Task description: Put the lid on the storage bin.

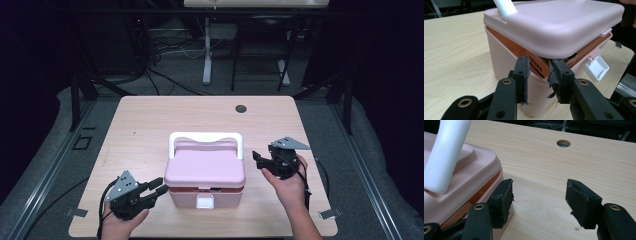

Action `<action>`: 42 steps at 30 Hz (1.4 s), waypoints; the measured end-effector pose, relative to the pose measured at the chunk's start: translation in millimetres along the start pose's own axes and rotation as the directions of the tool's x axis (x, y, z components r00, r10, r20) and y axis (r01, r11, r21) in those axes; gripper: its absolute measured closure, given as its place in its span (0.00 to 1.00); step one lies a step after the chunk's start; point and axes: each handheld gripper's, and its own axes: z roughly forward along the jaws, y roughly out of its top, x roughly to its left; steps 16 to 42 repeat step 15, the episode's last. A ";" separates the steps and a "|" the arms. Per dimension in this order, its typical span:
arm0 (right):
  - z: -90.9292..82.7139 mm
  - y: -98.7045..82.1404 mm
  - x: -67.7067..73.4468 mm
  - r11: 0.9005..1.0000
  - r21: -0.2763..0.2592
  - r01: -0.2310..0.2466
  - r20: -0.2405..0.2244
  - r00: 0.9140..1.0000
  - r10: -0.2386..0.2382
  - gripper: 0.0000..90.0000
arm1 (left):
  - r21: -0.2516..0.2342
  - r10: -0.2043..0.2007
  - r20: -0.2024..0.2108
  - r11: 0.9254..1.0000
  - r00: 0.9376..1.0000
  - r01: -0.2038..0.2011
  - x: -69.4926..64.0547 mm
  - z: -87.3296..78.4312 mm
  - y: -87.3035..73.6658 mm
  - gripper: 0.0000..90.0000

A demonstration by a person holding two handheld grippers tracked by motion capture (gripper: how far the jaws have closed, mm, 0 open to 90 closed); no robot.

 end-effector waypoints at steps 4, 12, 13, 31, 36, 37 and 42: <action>-0.9 0.4 -0.2 1.000 -0.006 -0.002 -0.001 1.000 0.002 0.43 | 0.009 -0.010 -0.002 1.000 1.000 0.010 0.0 0.0 -3.9 0.76; -4.5 2.5 1.5 1.000 -0.019 0.002 -0.005 1.000 -0.002 0.44 | 0.054 -0.013 -0.018 0.998 1.000 0.014 3.1 -0.1 -13.5 0.74; -5.2 3.0 1.6 1.000 -0.027 0.003 -0.005 1.000 -0.004 0.44 | 0.055 -0.017 -0.019 0.998 1.000 0.018 3.9 -0.5 -15.4 0.74; -7.1 3.9 1.7 1.000 -0.030 -0.001 -0.010 1.000 0.001 0.44 | 0.050 -0.027 -0.013 0.998 1.000 0.027 5.2 -1.3 -16.7 0.72; -7.1 3.9 1.7 1.000 -0.030 -0.001 -0.010 1.000 0.001 0.44 | 0.050 -0.027 -0.013 0.998 1.000 0.027 5.2 -1.3 -16.7 0.72; -7.1 3.9 1.7 1.000 -0.030 -0.001 -0.010 1.000 0.001 0.44 | 0.050 -0.027 -0.013 0.998 1.000 0.027 5.2 -1.3 -16.7 0.72; -7.1 3.9 1.7 1.000 -0.030 -0.001 -0.010 1.000 0.001 0.44 | 0.050 -0.027 -0.013 0.998 1.000 0.027 5.2 -1.3 -16.7 0.72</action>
